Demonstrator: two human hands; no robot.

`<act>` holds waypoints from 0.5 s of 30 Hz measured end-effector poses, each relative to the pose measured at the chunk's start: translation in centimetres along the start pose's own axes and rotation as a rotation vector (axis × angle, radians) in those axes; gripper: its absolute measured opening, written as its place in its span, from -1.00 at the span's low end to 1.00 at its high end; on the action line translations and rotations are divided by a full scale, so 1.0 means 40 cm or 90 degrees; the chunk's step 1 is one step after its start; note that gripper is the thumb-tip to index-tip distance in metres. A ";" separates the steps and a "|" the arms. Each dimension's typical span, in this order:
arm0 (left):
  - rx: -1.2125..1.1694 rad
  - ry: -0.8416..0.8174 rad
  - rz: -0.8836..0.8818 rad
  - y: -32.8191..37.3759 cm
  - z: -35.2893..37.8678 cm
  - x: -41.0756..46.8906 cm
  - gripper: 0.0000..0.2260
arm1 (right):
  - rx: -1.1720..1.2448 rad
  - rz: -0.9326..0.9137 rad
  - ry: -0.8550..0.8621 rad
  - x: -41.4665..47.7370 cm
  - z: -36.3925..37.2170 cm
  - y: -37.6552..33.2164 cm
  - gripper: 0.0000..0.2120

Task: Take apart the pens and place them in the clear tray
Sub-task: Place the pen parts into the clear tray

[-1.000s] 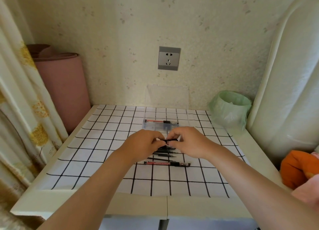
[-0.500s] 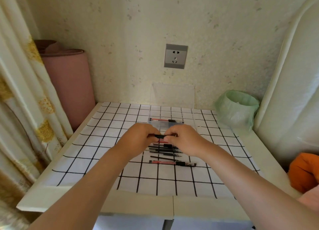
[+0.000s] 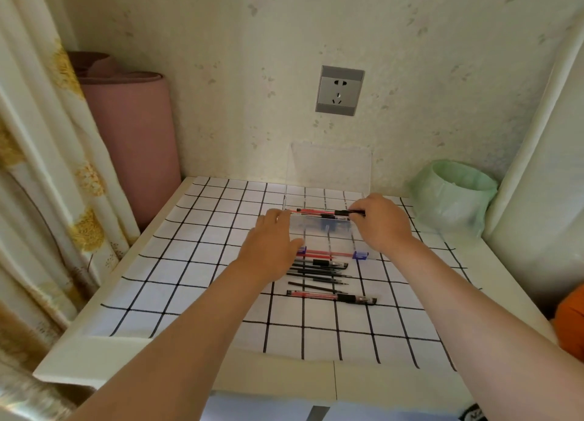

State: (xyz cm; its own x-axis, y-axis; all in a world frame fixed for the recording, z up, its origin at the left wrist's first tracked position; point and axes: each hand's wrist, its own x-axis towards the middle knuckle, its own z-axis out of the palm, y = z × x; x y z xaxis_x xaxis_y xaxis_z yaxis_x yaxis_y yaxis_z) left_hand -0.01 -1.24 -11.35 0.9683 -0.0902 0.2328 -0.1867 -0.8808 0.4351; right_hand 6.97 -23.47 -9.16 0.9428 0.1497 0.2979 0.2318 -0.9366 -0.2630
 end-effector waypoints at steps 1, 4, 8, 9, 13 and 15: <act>0.007 -0.016 -0.013 0.001 0.006 0.004 -0.44 | -0.009 0.002 0.000 0.005 0.010 0.003 -0.78; 0.032 -0.059 -0.049 0.003 0.016 0.020 -0.42 | -0.013 -0.005 -0.015 0.022 0.034 0.003 -0.75; 0.047 -0.075 -0.059 0.002 0.013 0.035 -0.42 | -0.040 -0.056 -0.099 0.041 0.053 -0.008 -0.62; 0.056 -0.077 -0.059 0.001 0.012 0.036 -0.41 | -0.041 -0.062 -0.116 0.044 0.056 -0.009 -0.60; 0.081 -0.075 -0.054 -0.003 0.007 0.034 -0.42 | -0.025 -0.071 -0.099 0.042 0.063 -0.005 -0.64; 0.087 -0.077 -0.052 -0.004 0.006 0.032 -0.41 | -0.005 -0.092 -0.077 0.033 0.060 -0.007 -0.67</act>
State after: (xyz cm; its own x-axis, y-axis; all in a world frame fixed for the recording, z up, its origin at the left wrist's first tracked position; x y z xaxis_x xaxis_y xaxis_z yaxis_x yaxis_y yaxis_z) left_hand 1.30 -1.32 -11.33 0.9936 -0.0639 0.0926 -0.0908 -0.9416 0.3243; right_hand 8.73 -22.25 -10.91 0.9220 0.3186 0.2199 0.3649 -0.9051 -0.2182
